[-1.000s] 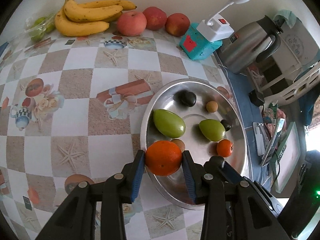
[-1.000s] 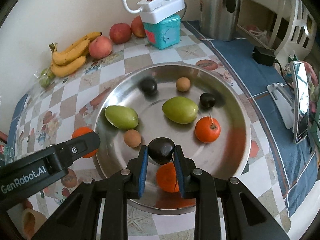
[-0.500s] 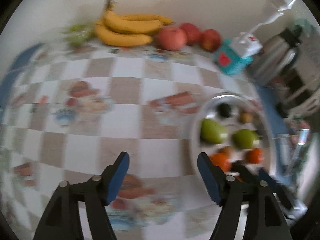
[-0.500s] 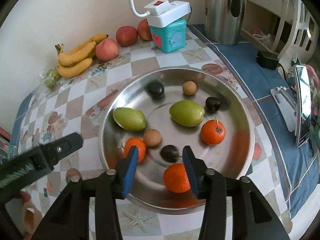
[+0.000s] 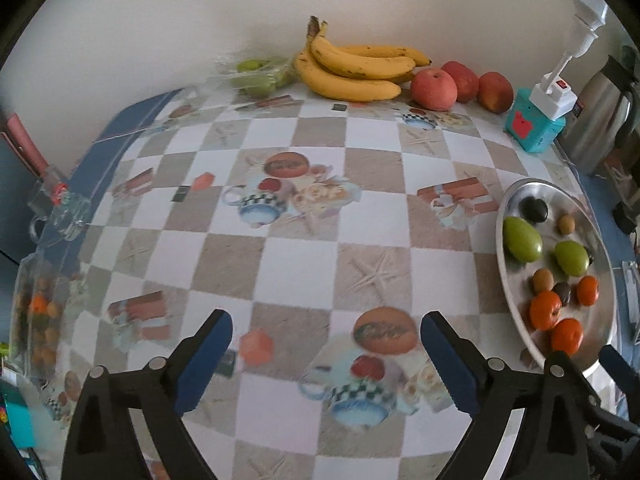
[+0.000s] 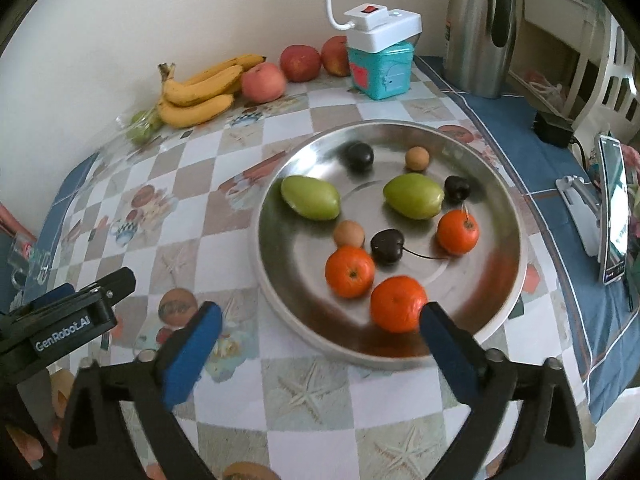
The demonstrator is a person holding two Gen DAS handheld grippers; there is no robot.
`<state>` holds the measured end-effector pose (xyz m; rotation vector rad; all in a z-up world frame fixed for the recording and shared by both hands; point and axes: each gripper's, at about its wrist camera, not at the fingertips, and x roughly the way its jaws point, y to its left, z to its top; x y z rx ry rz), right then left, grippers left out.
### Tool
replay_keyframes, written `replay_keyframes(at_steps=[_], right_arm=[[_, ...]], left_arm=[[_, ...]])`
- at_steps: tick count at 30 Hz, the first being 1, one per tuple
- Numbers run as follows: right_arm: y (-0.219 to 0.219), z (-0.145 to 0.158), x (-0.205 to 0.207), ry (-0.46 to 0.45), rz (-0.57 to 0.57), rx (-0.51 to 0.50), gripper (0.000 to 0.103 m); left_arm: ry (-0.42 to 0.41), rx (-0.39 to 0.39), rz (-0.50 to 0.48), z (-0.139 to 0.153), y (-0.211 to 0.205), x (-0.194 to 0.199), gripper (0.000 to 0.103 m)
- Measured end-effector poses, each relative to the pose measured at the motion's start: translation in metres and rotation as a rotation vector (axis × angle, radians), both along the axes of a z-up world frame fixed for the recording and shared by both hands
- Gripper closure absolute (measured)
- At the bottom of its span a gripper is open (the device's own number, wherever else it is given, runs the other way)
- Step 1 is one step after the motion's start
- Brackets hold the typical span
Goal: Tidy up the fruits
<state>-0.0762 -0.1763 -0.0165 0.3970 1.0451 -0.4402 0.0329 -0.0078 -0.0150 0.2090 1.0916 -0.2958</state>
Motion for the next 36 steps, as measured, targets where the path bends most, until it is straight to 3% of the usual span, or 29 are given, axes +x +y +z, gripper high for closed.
replay_keyframes(at_steps=[4,12,36], right_arm=[[0.007,0.002,-0.005,0.007,-0.002,-0.007,0.003],[0.007,0.01,-0.01,-0.013,-0.027,-0.03,0.003],[0.002,0.003,-0.011,0.019,-0.052,-0.01,0.003]], left_arm=[[-0.021,0.045,0.012,0.0,0.014,-0.013,0.006],[-0.037,0.034,0.084,0.005,0.031,-0.012,0.006],[-0.065,0.076,0.012,0.013,0.019,-0.019,0.006]])
